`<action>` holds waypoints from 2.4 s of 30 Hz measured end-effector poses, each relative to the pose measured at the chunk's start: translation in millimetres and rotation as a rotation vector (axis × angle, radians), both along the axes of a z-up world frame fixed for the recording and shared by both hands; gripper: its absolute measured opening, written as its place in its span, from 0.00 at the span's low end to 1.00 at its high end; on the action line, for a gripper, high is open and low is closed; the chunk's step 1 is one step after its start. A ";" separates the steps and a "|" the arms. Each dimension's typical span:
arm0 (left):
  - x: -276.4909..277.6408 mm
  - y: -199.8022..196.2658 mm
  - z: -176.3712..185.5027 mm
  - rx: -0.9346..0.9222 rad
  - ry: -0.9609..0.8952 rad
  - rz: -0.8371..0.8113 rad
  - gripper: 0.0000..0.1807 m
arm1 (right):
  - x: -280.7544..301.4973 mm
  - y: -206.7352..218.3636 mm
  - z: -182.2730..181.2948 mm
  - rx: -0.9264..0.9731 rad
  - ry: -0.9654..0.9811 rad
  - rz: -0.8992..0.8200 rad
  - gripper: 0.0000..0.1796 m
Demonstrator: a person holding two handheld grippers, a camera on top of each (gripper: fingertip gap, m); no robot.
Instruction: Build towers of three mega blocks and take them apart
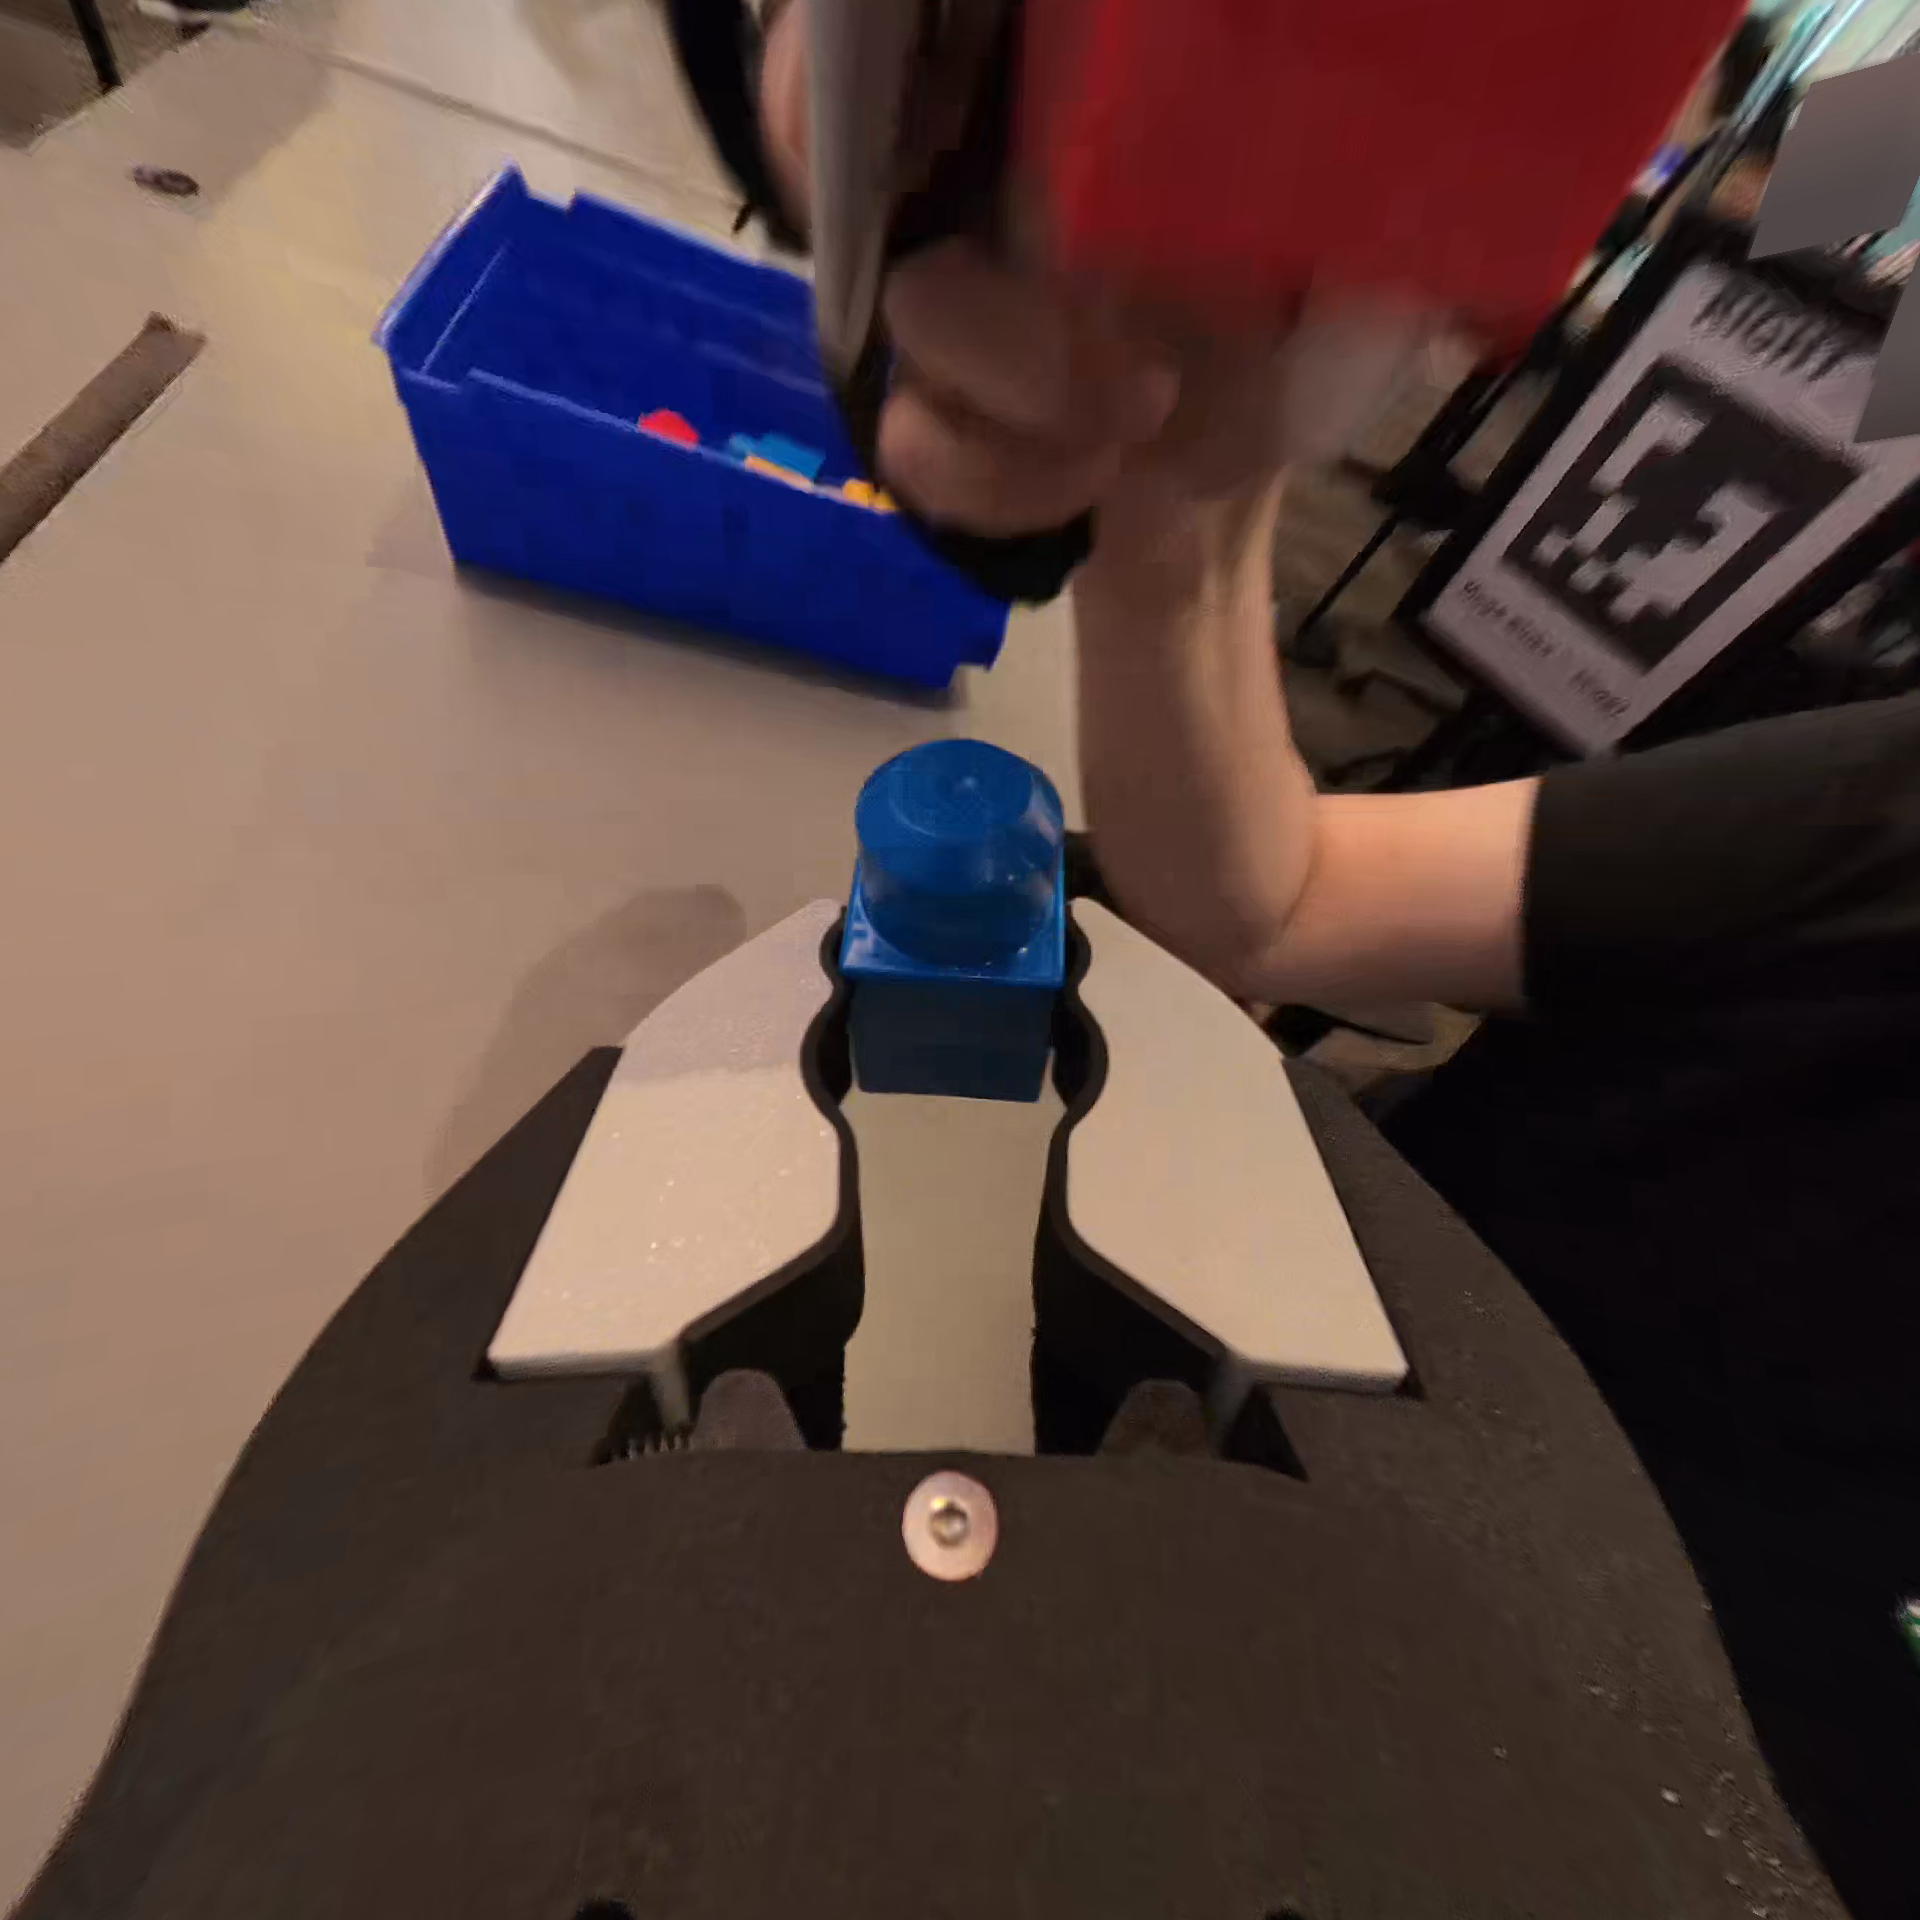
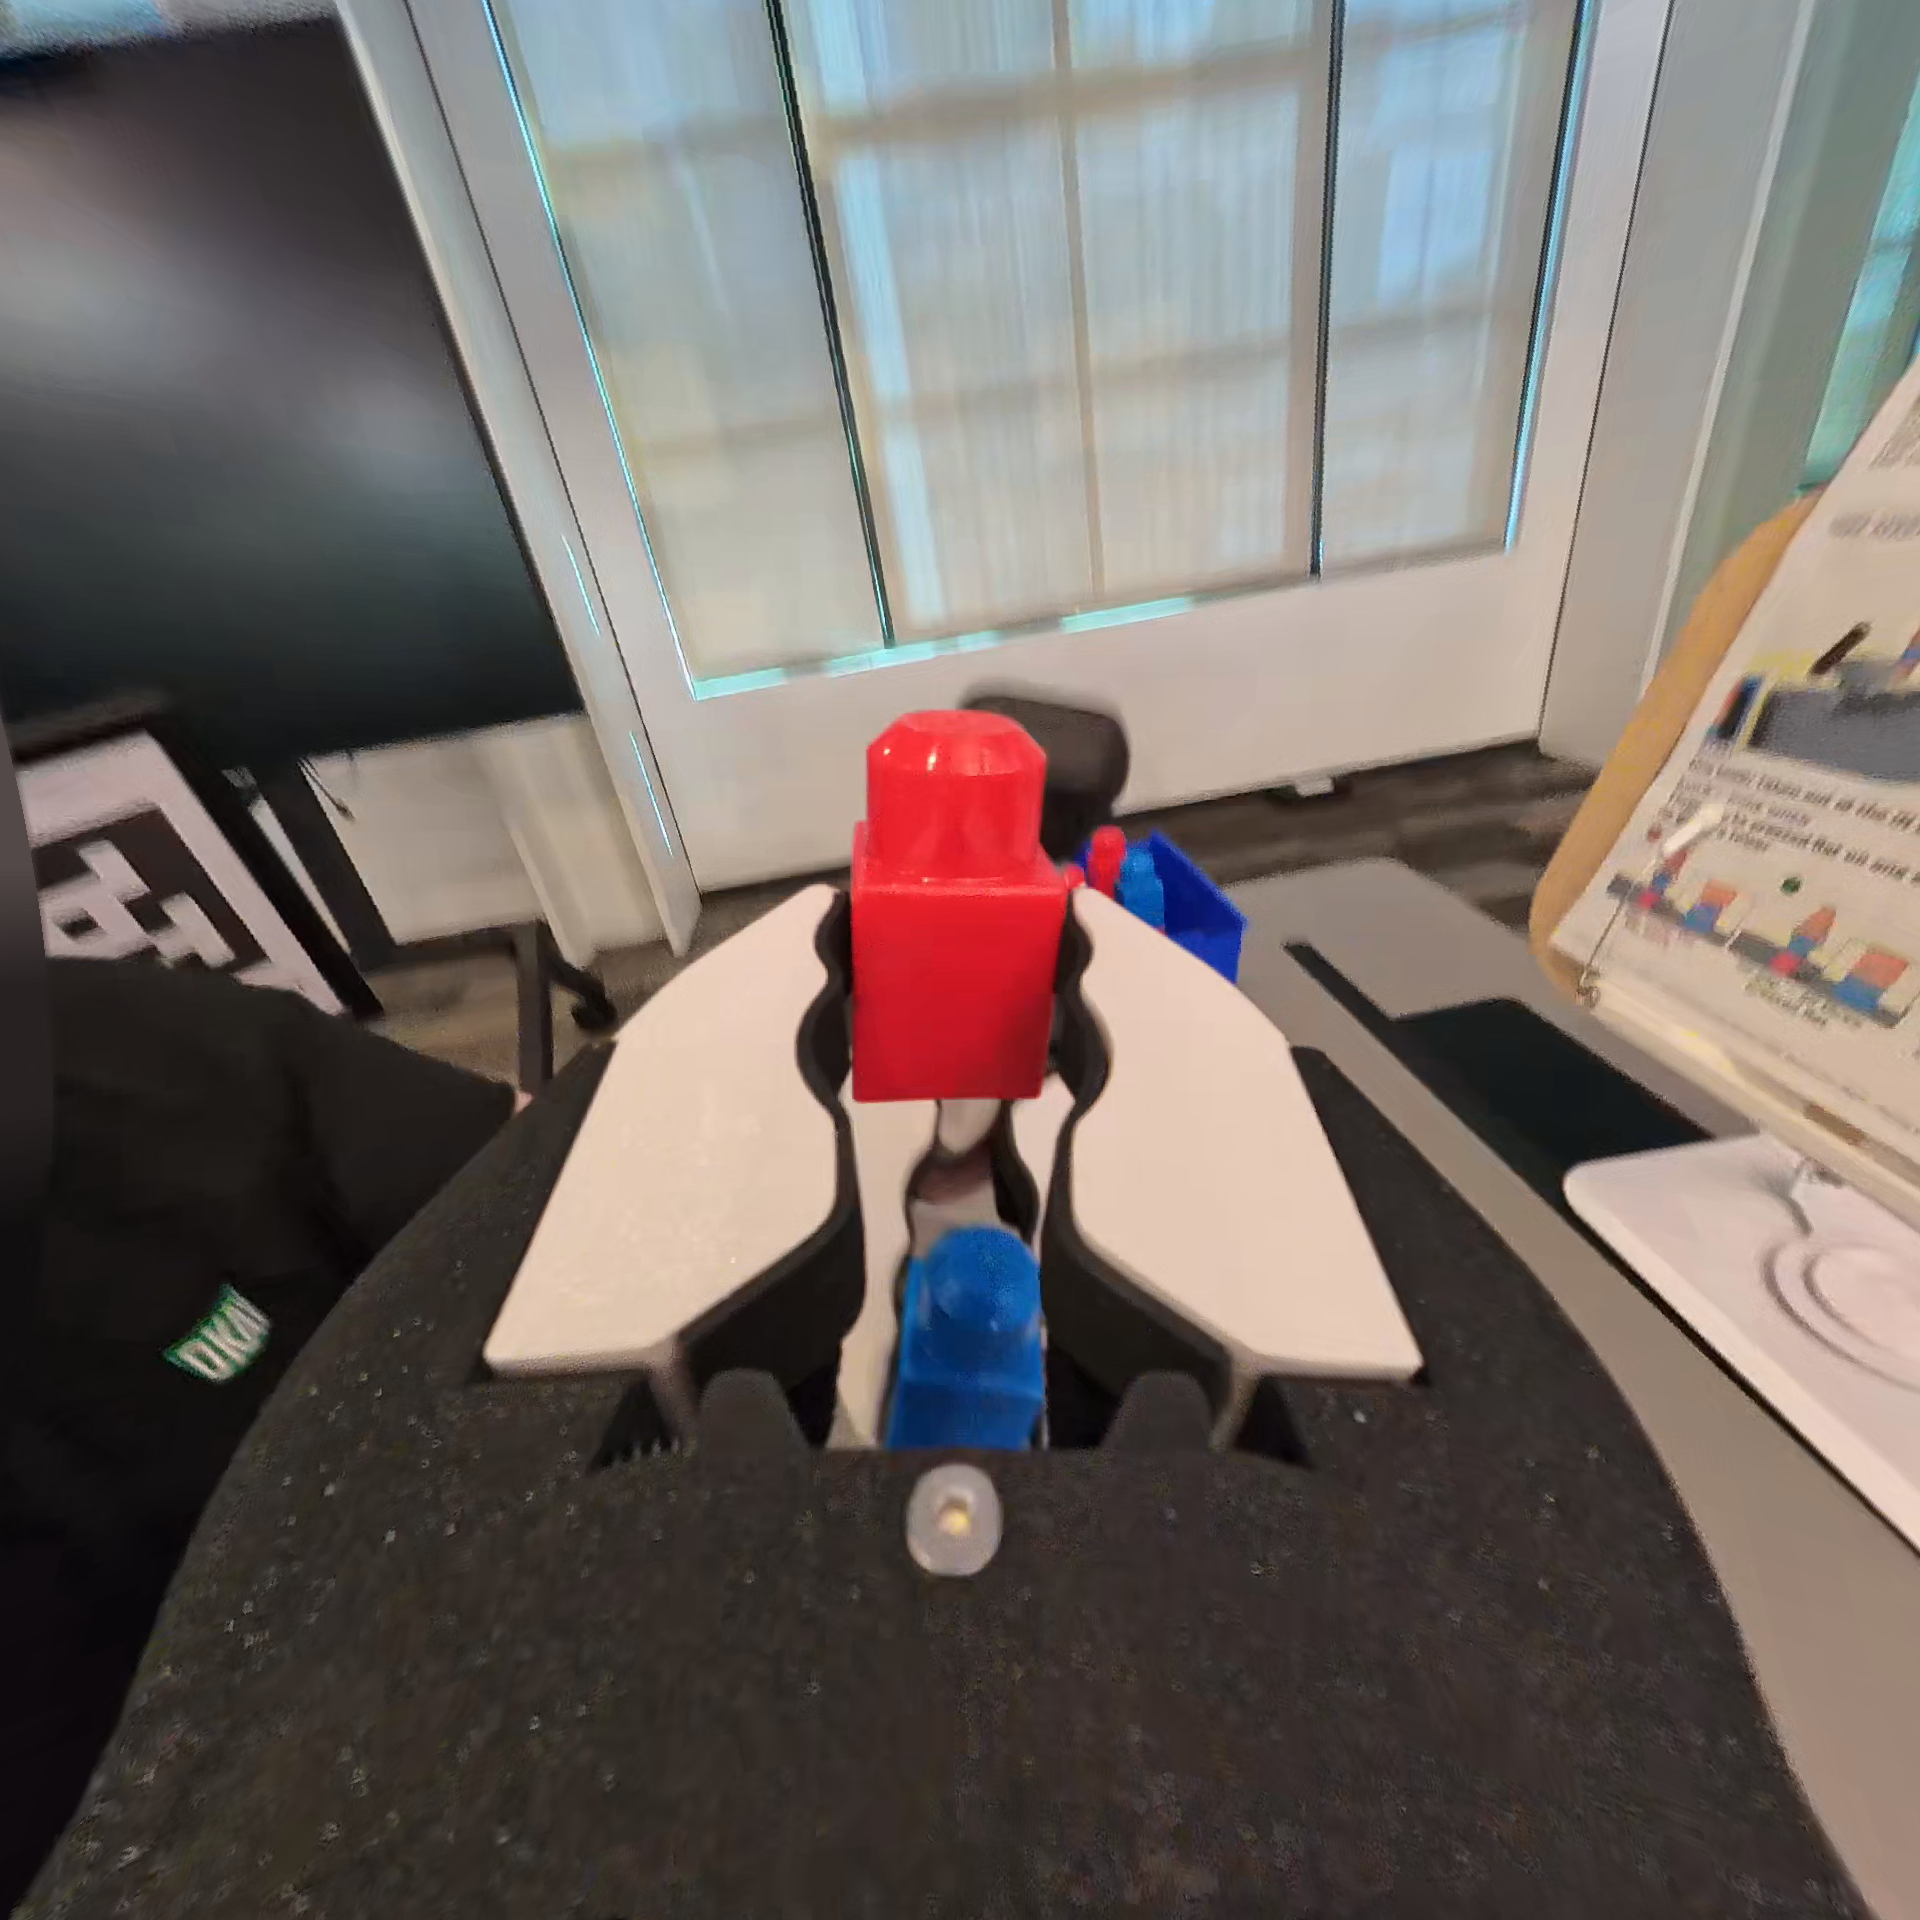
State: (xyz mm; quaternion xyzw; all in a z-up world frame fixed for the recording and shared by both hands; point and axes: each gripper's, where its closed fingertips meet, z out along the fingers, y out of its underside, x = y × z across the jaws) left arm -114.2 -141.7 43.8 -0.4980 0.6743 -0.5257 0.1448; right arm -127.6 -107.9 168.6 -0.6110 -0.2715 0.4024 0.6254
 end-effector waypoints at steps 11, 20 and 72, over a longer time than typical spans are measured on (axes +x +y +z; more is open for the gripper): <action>-0.6 -10.2 25.9 -0.028 -0.130 -0.024 0.20 | 320.3 -113.4 -118.1 -0.549 -0.248 -1.144 0.21; 2.2 -9.7 15.3 -0.017 -0.085 -0.022 0.20 | 397.6 -161.3 -267.3 -1.062 -0.045 -1.248 0.21; -13.1 28.1 58.6 -0.055 -0.278 0.133 0.25 | 354.0 -150.6 -190.5 -0.839 -0.137 -1.149 0.15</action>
